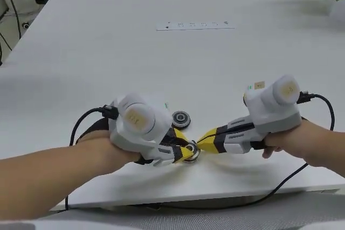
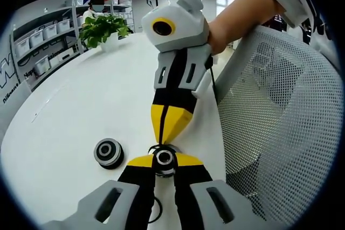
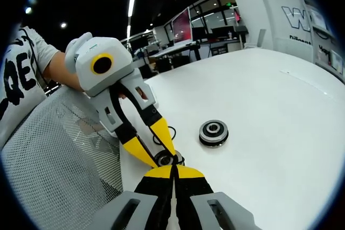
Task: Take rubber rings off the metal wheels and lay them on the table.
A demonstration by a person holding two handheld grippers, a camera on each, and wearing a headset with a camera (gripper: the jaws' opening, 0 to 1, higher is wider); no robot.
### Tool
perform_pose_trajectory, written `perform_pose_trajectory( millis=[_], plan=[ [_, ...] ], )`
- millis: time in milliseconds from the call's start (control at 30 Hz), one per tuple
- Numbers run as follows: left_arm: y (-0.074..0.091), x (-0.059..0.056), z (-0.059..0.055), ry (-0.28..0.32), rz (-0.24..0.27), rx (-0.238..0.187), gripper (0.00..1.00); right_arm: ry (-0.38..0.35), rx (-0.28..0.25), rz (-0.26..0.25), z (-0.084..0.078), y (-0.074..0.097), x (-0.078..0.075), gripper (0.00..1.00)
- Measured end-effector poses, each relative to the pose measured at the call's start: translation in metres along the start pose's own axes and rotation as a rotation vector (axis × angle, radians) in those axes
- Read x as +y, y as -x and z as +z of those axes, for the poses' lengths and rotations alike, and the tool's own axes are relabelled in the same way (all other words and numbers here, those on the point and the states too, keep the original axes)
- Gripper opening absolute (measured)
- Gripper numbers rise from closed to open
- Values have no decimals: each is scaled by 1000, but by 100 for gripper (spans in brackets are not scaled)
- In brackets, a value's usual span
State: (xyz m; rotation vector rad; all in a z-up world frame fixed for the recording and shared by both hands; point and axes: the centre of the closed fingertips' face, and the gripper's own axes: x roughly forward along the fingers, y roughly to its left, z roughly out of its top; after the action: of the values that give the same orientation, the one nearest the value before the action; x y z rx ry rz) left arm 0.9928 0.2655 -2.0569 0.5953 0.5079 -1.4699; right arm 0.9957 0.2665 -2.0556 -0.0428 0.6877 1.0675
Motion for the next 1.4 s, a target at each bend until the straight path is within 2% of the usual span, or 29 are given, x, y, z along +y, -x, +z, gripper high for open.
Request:
perform_pose_trajectory(
  millis=[1400],
  plan=[
    [0,0,0,-4,4,-3,8,-5,-14,26,3,-4,9,0]
  ],
)
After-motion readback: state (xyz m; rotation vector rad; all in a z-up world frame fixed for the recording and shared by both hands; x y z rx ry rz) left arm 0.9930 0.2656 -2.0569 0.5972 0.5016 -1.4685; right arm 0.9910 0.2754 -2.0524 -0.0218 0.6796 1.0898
